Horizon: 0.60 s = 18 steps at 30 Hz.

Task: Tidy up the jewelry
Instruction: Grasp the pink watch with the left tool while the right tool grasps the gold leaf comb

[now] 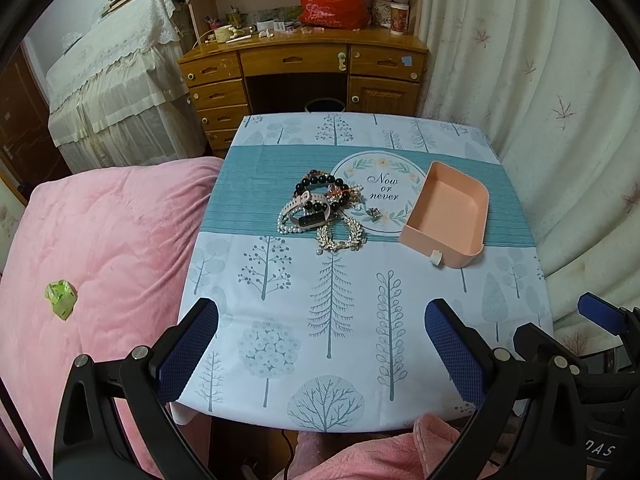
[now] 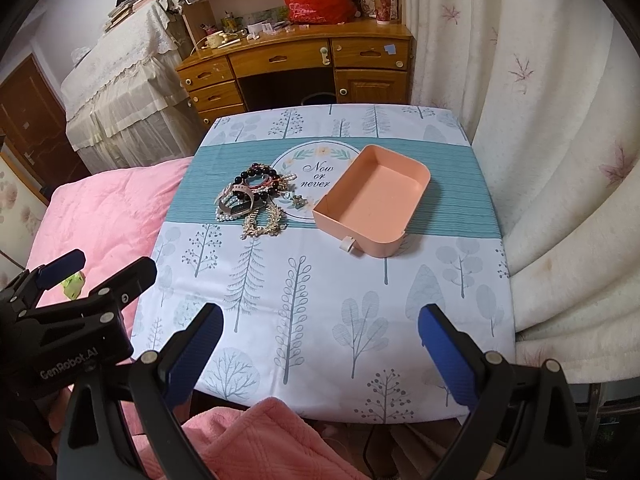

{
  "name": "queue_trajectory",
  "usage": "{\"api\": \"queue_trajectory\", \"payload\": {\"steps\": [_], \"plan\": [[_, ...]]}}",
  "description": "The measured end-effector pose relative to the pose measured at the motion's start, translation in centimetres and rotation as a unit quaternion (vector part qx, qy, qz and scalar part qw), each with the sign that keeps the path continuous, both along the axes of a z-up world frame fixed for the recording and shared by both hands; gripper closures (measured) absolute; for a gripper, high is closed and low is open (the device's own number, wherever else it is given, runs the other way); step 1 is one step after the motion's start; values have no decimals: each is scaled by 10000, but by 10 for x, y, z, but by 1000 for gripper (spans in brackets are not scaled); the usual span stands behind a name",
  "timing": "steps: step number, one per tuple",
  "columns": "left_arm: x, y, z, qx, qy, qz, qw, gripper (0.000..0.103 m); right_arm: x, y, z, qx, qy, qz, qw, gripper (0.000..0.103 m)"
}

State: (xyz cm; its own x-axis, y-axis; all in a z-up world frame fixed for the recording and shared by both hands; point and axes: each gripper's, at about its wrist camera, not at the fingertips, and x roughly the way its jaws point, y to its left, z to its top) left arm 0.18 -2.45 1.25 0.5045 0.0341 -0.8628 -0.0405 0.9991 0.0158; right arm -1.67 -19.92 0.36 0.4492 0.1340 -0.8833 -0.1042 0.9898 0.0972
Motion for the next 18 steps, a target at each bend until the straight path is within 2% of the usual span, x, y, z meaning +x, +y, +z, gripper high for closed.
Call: {"api": "queue_trajectory", "payload": {"steps": [6, 11, 15, 18], "plan": [[2, -1, -9, -75, 265, 132, 9995, 1, 4, -11, -5, 300, -53, 187, 9994, 4], [3, 5, -31, -654, 656, -58, 9957, 1, 10, -18, -19, 310, -375, 252, 9985, 4], [11, 11, -52, -486, 980, -147, 9939, 1, 17, -19, -34, 365, -650, 342, 9966, 4], [24, 21, -65, -302, 1020, -295, 9939, 1, 23, -9, -48, 404, -793, 603, 9942, 5]]}}
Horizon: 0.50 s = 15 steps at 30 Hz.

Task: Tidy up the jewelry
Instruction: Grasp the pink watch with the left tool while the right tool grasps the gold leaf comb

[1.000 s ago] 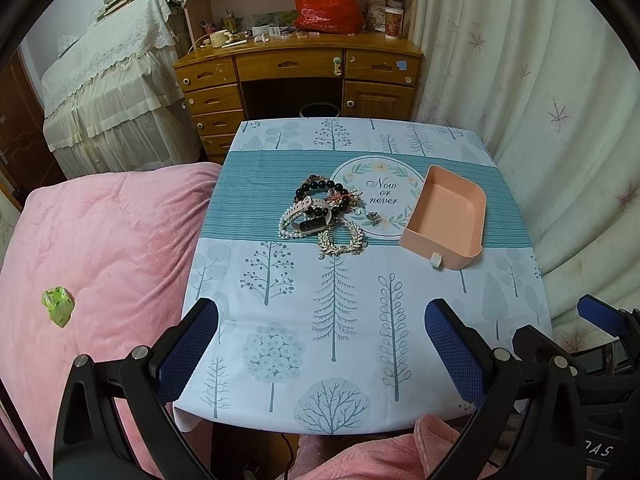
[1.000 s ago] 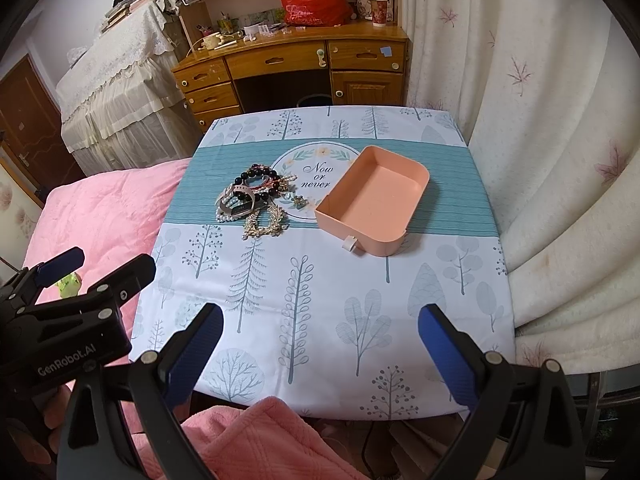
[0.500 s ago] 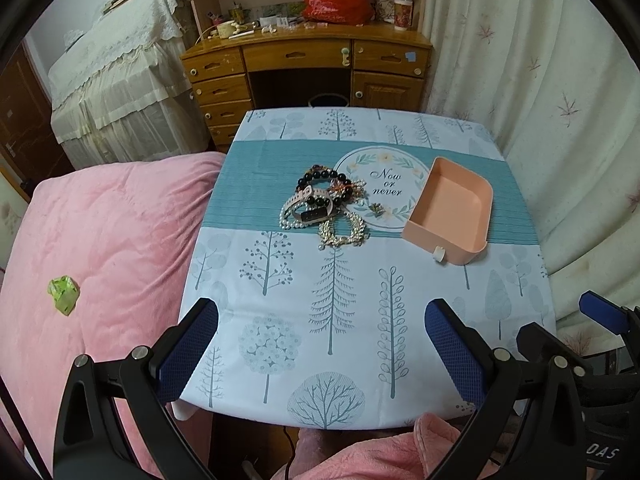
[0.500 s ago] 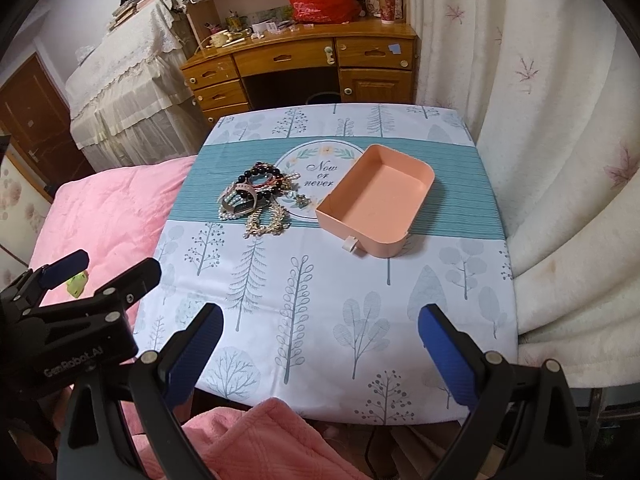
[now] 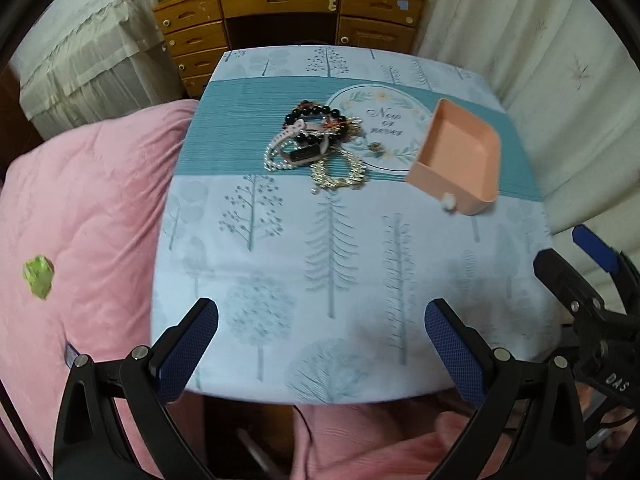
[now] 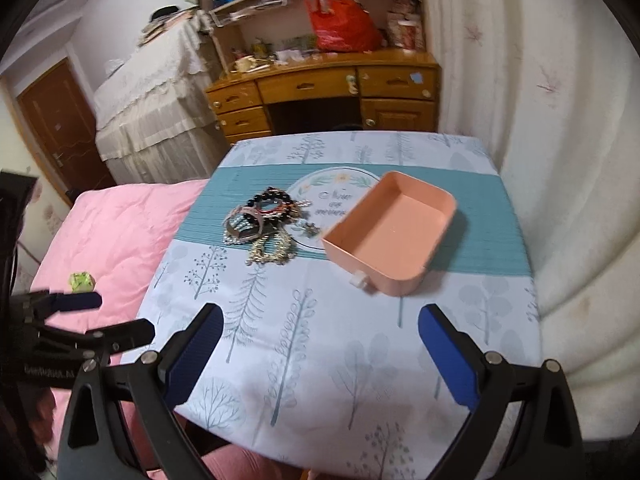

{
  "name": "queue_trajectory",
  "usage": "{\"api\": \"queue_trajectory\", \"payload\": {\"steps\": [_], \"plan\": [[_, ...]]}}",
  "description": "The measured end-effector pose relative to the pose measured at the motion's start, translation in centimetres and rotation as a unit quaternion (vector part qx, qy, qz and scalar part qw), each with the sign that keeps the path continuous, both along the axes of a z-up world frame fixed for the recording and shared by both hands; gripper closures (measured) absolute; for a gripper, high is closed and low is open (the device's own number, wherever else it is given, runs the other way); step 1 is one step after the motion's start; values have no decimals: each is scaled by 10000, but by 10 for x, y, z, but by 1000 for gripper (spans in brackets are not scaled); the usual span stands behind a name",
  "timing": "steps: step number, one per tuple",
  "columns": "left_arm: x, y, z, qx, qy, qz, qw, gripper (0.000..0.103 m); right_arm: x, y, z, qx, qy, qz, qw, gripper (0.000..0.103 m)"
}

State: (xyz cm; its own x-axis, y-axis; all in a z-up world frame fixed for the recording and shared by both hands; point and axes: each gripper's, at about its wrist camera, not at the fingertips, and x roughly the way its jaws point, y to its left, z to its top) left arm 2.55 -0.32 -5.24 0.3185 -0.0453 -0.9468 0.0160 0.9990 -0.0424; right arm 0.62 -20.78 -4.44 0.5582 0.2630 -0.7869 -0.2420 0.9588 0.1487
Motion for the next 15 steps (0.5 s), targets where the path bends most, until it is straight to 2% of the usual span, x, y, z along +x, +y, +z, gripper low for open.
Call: {"api": "queue_trajectory", "payload": {"steps": [4, 6, 8, 11, 15], "plan": [[29, 18, -11, 92, -230, -305, 9992, 1, 8, 15, -13, 272, -354, 166, 9989, 4], [47, 27, -18, 270, -431, -454, 9977, 1, 17, 27, -24, 380, -550, 178, 9976, 4], [67, 34, -26, 409, -538, -722, 9951, 1, 29, 42, -37, 283, -661, 111, 9973, 4], [95, 43, -36, 452, -666, -1101, 9907, 1, 48, 66, -55, -44, -606, -22, 9981, 4], [130, 56, -55, 243, -724, -1397, 9872, 1, 74, 97, -81, -146, -418, 0, 9990, 4]]}}
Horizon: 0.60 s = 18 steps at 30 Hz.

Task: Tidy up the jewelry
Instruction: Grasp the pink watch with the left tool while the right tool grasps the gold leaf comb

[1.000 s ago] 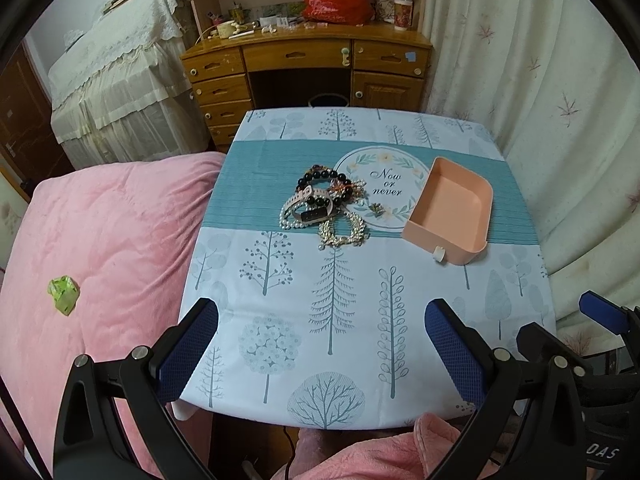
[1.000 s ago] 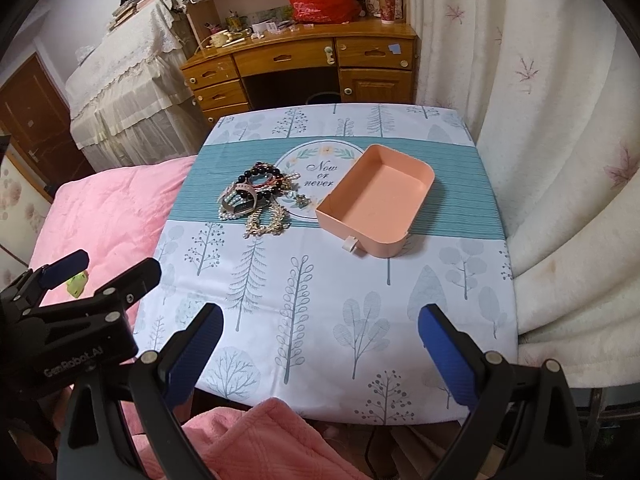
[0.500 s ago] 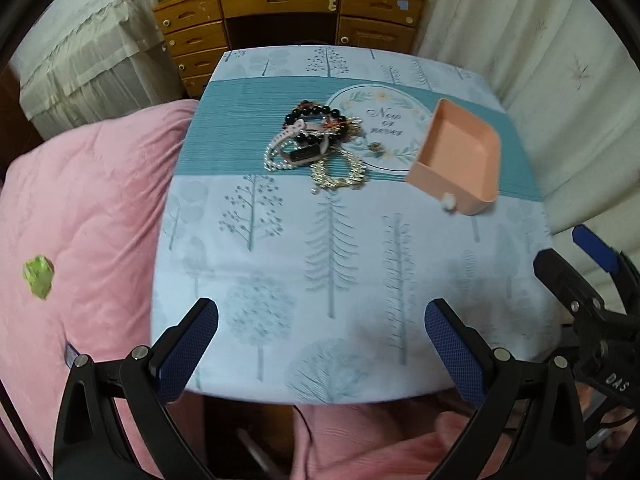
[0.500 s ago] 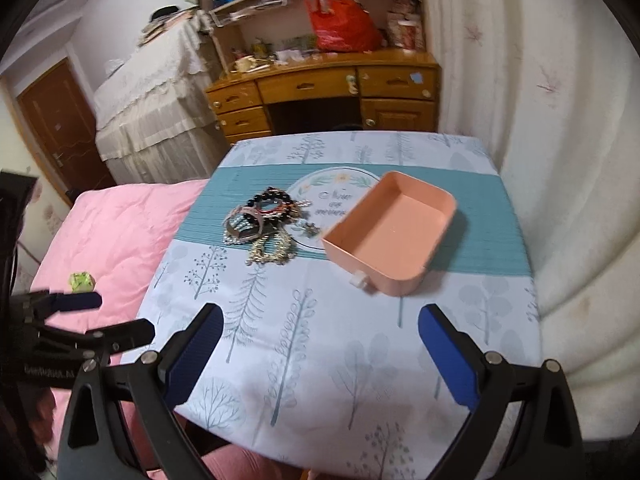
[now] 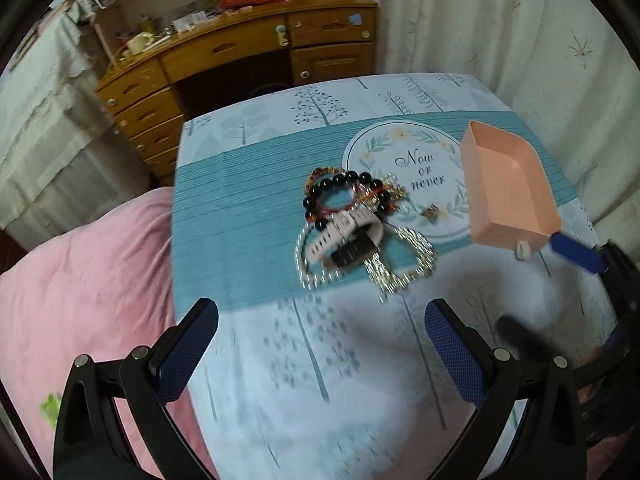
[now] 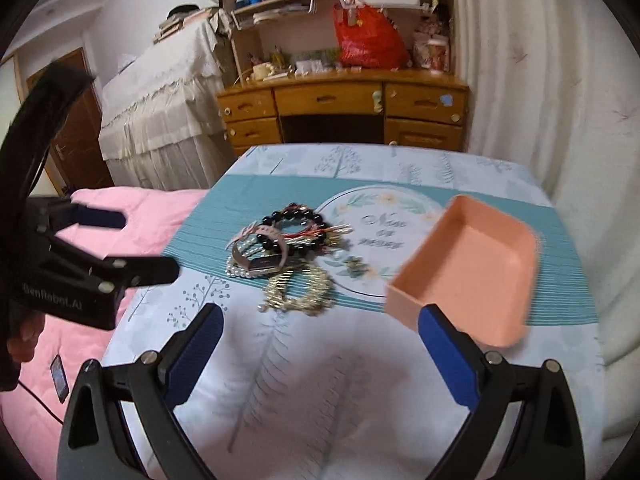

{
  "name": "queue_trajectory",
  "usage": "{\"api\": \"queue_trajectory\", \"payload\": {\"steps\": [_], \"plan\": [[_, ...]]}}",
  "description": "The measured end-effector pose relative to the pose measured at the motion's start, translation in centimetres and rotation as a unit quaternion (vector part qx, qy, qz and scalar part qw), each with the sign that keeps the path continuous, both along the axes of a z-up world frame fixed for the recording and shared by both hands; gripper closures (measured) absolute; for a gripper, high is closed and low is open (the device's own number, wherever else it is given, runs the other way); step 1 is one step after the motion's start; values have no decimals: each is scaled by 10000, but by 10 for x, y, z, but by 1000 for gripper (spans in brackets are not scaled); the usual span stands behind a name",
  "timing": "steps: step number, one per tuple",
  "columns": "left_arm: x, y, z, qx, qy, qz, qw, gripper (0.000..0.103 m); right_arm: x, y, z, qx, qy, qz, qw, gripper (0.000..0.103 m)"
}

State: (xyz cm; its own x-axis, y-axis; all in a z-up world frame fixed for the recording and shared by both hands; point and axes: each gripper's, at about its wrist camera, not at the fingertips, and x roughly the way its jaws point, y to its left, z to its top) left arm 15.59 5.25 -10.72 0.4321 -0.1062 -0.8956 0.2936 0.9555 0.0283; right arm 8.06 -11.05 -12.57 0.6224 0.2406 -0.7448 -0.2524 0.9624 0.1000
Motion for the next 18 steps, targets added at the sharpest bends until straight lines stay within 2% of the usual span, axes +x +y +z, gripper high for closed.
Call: {"api": "queue_trajectory", "payload": {"steps": [5, 11, 16, 18], "plan": [[27, 4, -22, -39, -292, -308, 9991, 2, 23, 34, -31, -304, 320, -57, 9990, 4], [41, -7, -46, -82, -619, -900, 9940, 9, 41, 49, -64, -603, 625, -360, 9956, 4], [53, -20, -64, -4, -646, -1362, 9886, 22, 51, 59, -79, -860, 576, -355, 9940, 4], [59, -23, -71, -50, -536, -1472, 9876, 37, 54, 64, -83, -927, 543, -296, 9938, 4]]}}
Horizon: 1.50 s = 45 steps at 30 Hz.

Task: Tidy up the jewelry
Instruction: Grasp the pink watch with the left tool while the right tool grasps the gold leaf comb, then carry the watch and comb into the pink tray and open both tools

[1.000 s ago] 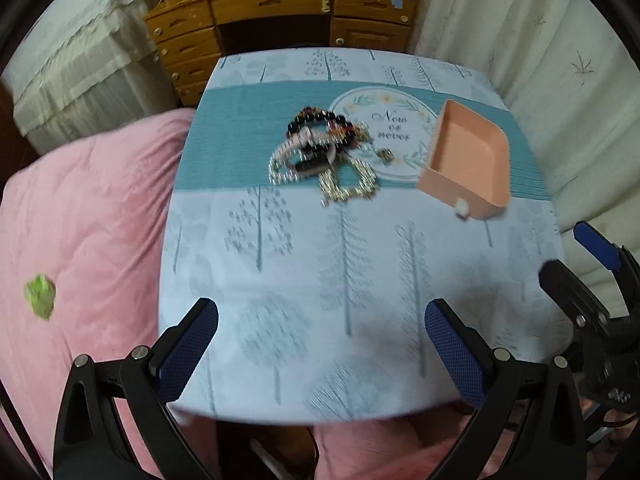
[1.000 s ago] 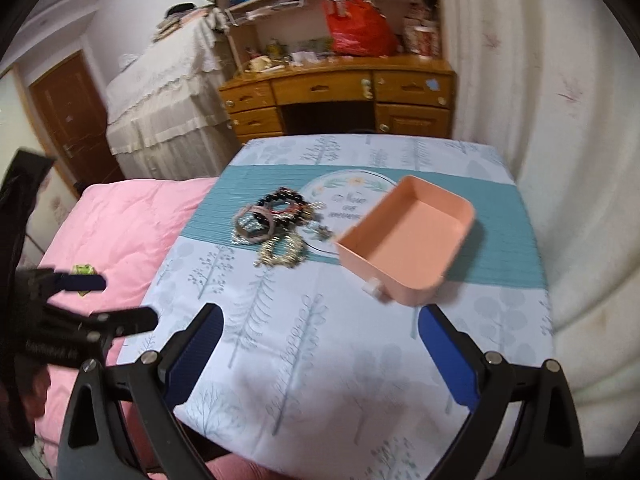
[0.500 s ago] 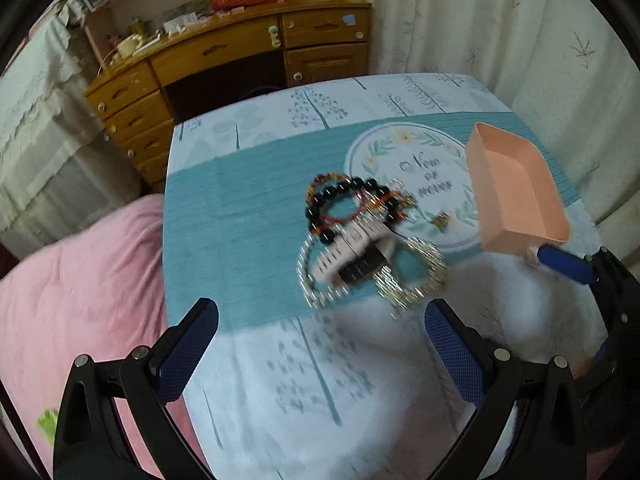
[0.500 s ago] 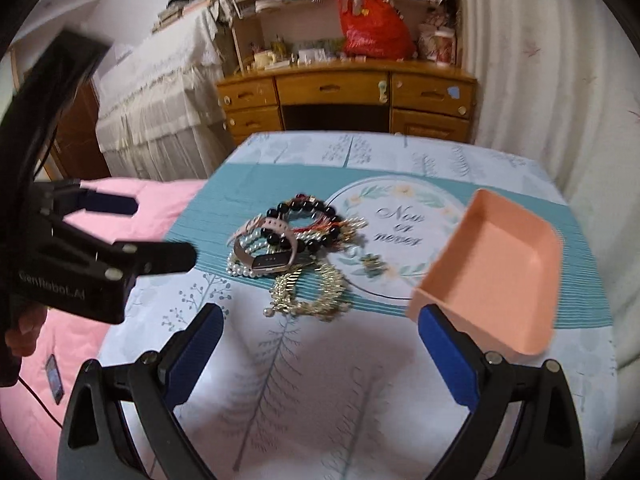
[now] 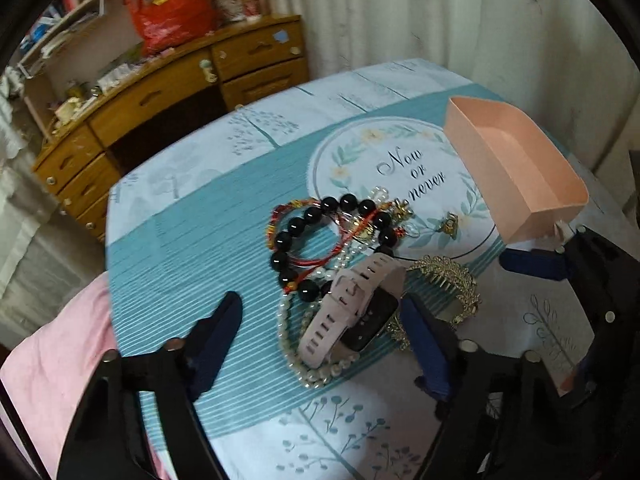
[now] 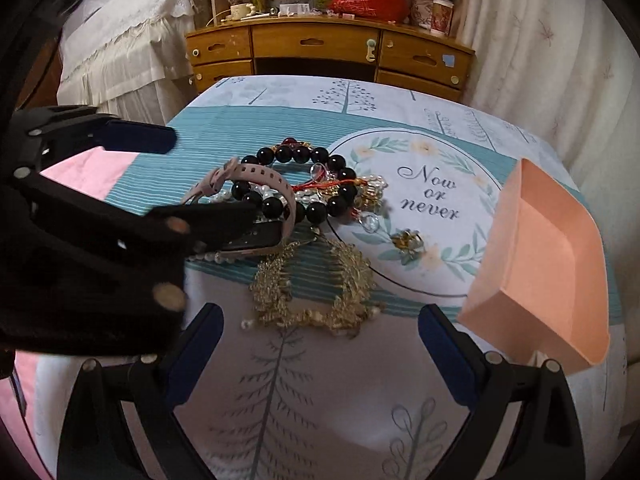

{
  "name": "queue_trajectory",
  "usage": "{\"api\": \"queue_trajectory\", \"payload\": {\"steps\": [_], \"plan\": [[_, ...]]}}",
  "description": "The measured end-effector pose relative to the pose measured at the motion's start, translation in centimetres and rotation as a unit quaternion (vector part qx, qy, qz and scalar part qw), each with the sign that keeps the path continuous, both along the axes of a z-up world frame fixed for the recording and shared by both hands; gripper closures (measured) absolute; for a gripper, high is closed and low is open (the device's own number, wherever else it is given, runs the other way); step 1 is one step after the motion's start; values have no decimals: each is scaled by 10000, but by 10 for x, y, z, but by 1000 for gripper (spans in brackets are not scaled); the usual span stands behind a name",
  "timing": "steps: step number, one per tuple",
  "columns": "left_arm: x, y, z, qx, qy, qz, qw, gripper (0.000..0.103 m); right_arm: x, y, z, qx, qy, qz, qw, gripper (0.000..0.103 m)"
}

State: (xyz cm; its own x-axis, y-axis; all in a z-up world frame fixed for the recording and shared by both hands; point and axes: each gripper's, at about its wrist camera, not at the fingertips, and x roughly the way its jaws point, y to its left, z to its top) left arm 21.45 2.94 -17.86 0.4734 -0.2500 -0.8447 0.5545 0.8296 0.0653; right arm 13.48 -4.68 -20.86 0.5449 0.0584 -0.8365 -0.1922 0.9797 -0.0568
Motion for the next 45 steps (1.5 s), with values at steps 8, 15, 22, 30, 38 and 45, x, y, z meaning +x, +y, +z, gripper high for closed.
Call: {"api": "queue_trajectory", "payload": {"steps": [8, 15, 22, 30, 38, 45], "plan": [[7, 8, -7, -309, 380, -23, 9988, 85, 12, 12, -11, -178, 27, 241, 9995, 15], [5, 19, 8, -570, 461, 112, 9972, 89, 14, 9, -13, 42, 60, 81, 9999, 21], [0, 30, 32, -822, 587, 564, 9933, 89, 17, 3, -10, 258, 209, 203, 9992, 27], [-13, 41, 76, -952, 436, 1504, 9831, 89, 13, -16, 14, 941, 362, 162, 9948, 27], [-30, 31, 126, -853, 132, 2029, 9754, 89, 2, -38, 66, 1342, 43, 350, 9903, 27], [-48, -4, 152, -990, 121, 2438, 9647, 89, -7, -77, 115, 1295, -423, 660, 9885, 27]]}}
